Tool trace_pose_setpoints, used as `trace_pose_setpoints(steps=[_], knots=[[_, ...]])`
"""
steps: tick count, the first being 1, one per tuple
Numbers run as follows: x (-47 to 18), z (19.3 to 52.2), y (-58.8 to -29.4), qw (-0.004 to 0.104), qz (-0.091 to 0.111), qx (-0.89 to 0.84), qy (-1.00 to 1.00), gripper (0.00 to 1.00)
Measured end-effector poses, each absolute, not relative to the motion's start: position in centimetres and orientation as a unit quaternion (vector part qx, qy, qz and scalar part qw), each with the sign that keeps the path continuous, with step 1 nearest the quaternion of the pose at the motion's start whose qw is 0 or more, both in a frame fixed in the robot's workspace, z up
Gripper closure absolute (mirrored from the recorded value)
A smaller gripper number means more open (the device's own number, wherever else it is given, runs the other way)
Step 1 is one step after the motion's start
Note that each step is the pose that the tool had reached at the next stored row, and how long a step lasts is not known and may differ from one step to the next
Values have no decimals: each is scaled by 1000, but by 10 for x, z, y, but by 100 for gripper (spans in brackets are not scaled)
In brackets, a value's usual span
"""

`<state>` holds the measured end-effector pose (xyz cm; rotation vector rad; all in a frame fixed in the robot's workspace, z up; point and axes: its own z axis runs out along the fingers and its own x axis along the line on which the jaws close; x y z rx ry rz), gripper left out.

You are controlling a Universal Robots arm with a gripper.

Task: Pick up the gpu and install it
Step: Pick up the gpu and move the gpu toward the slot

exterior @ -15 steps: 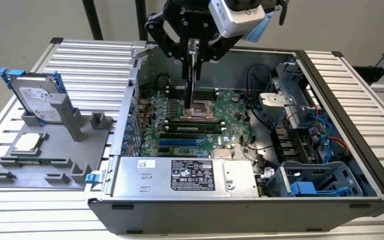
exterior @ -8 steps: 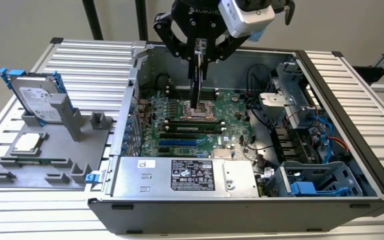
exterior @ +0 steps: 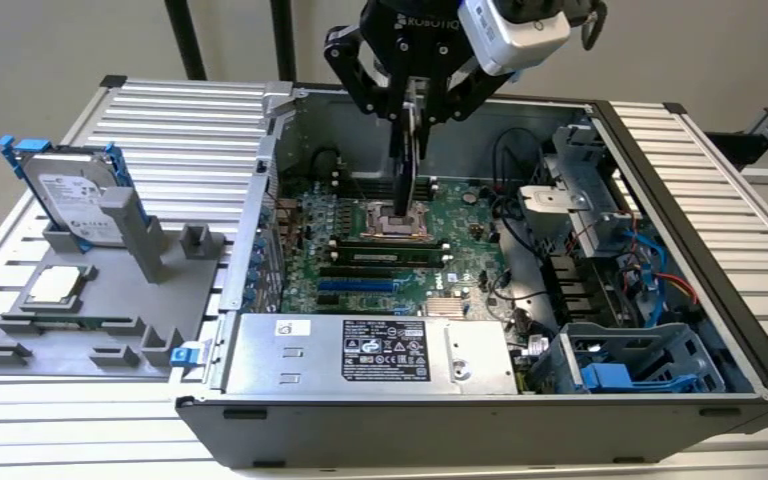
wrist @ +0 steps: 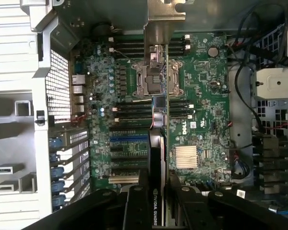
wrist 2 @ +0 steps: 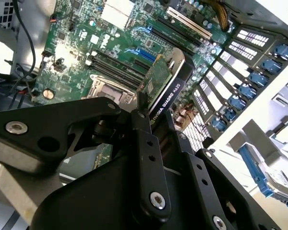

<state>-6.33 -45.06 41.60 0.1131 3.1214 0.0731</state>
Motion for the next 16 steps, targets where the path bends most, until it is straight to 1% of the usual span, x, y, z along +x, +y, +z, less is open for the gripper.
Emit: trace_pose_setpoints(steps=[16], knots=[[-44,416,-448,9,23,36,999,100]])
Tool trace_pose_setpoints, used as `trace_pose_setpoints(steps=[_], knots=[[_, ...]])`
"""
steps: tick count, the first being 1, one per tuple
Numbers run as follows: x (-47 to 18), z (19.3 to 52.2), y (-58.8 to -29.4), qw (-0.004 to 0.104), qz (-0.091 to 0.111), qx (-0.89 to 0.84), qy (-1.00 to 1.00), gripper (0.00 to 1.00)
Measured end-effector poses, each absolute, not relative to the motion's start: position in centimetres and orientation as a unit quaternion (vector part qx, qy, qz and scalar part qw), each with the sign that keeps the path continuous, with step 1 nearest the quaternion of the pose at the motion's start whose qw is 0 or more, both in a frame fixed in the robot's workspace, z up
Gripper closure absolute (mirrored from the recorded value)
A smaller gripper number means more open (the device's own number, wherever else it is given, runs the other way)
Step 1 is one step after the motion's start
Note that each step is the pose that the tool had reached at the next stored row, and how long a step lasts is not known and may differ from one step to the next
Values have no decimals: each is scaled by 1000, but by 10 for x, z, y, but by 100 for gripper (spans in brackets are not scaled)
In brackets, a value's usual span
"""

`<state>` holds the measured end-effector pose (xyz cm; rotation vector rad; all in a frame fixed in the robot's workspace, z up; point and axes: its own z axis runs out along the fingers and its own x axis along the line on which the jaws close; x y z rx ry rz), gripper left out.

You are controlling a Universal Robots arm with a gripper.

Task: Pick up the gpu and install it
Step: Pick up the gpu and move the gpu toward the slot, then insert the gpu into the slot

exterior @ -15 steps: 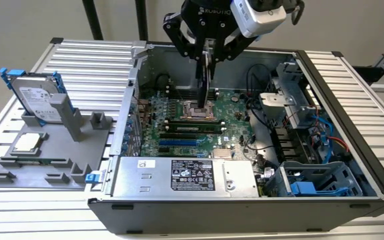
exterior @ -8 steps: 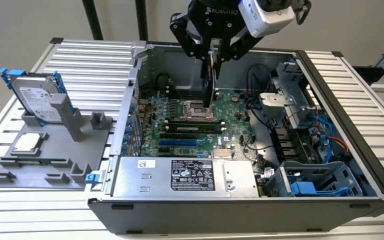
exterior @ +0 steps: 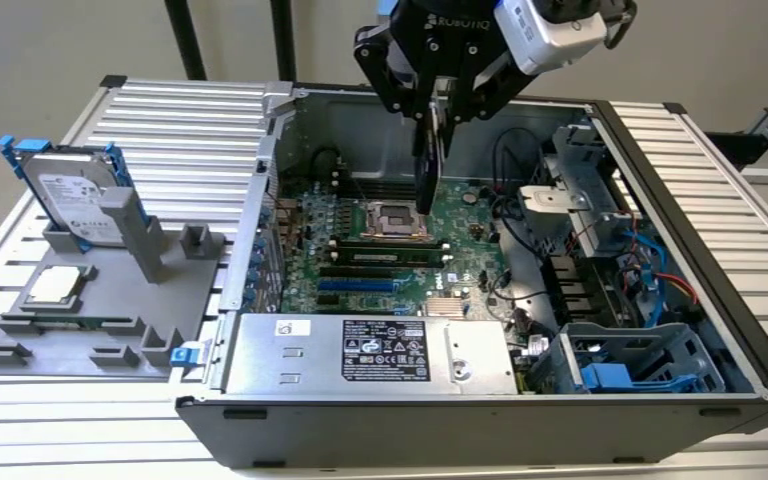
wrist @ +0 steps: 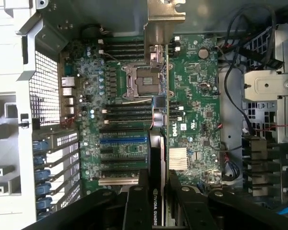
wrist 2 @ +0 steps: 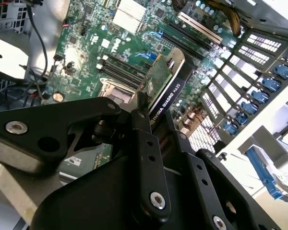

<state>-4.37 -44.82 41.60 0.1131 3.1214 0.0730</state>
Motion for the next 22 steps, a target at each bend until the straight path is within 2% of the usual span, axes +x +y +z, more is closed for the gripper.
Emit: trace_pose_setpoints(steps=[22], knots=[[-40,416,-448,9,23,36,999,100]])
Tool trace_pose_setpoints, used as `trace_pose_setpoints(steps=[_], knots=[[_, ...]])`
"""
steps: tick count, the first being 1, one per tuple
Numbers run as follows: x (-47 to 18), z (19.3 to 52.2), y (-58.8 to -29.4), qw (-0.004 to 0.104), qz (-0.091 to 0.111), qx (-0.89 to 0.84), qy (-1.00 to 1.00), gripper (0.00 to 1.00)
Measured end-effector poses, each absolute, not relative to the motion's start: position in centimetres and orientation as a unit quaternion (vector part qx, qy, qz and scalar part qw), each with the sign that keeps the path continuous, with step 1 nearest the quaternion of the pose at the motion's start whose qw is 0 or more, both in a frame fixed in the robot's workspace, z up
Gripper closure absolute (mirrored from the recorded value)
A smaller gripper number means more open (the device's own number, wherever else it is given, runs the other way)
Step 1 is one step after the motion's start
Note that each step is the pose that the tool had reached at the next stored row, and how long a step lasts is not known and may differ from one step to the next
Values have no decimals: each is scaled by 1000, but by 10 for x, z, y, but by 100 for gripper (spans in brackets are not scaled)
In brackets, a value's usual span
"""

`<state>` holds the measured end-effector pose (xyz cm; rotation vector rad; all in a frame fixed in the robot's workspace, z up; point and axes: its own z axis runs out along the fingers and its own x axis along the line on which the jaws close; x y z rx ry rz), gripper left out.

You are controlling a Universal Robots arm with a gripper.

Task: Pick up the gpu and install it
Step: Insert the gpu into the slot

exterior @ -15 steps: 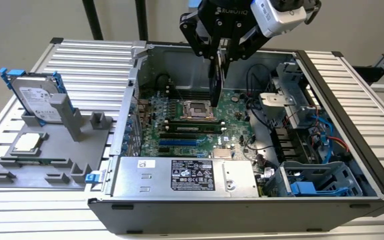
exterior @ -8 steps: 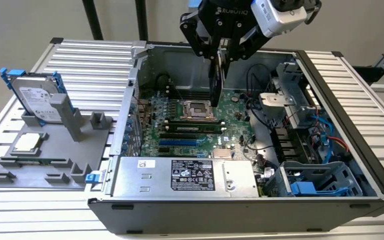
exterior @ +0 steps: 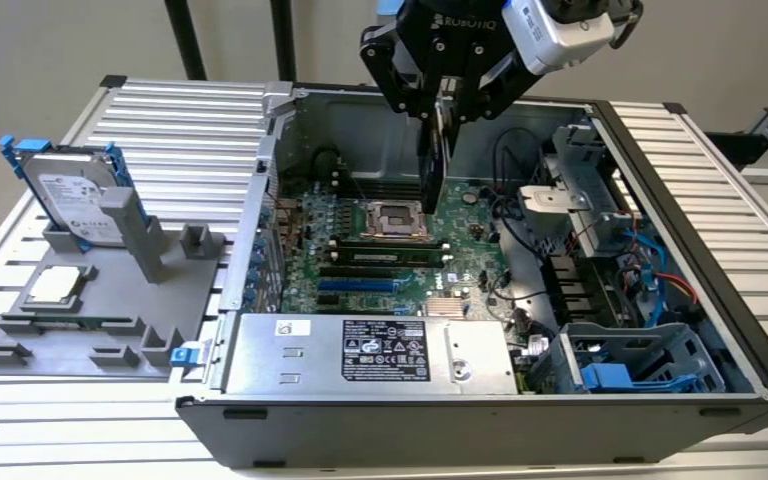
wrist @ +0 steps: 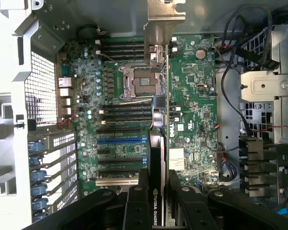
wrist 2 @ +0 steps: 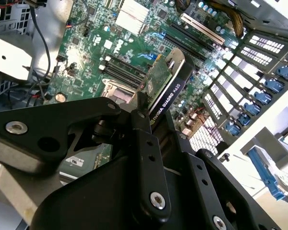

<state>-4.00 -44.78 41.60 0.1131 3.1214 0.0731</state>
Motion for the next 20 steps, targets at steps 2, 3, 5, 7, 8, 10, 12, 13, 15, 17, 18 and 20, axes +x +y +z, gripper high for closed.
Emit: trace_pose_setpoints(steps=[2,3,5,7,8,10,12,13,15,17,18,20], knots=[[-40,416,-448,9,23,36,999,100],[-40,416,-448,9,23,36,999,100],[-40,416,-448,9,23,36,999,100],[-40,416,-448,9,23,36,999,100],[-40,416,-448,9,23,36,999,100],[-40,416,-448,9,23,36,999,100],[-40,416,-448,9,23,34,999,100],[-40,416,-448,9,23,31,999,100],[-40,416,-448,8,24,26,999,100],[-40,416,-448,8,24,18,1000,100],[-40,416,-448,8,24,15,1000,100],[-40,416,-448,8,24,8,1000,100]])
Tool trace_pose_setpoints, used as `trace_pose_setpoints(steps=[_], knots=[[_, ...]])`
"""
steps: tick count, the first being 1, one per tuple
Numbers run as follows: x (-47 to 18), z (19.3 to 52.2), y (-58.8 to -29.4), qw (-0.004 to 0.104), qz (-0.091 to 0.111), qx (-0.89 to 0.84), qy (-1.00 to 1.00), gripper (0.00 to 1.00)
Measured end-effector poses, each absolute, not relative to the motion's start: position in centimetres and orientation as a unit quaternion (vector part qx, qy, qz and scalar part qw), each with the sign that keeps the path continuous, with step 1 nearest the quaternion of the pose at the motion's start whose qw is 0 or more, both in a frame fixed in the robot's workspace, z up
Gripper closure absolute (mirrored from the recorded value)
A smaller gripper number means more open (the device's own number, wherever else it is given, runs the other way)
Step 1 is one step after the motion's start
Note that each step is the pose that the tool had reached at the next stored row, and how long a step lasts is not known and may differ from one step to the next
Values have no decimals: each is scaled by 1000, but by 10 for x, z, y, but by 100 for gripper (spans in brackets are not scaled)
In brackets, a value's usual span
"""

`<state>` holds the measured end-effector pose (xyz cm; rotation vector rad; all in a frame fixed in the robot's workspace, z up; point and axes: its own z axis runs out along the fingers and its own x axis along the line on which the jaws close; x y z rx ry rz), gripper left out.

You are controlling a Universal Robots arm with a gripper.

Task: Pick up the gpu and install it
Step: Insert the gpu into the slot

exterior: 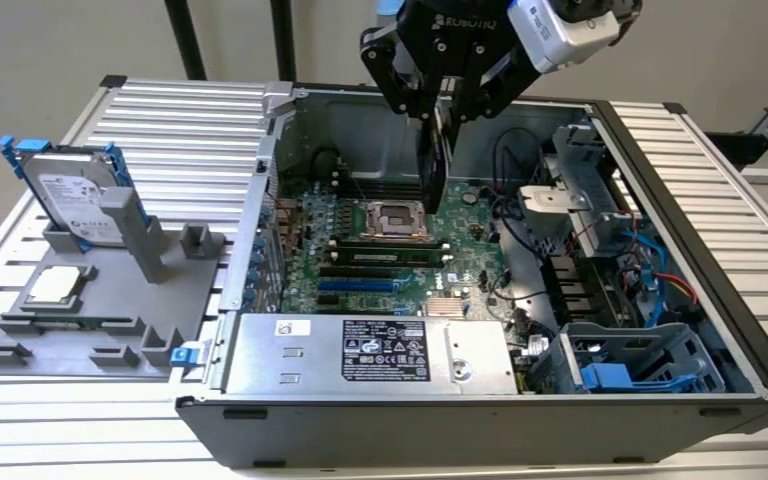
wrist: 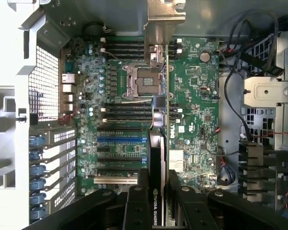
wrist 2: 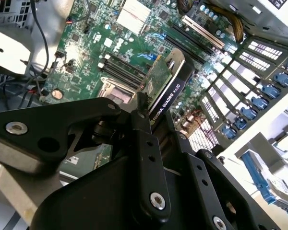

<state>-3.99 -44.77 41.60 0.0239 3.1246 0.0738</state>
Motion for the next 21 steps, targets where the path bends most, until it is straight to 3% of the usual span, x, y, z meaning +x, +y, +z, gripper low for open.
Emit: trace_pose_setpoints(steps=[21], knots=[[-40,416,-448,7,24,-31,999,100]])
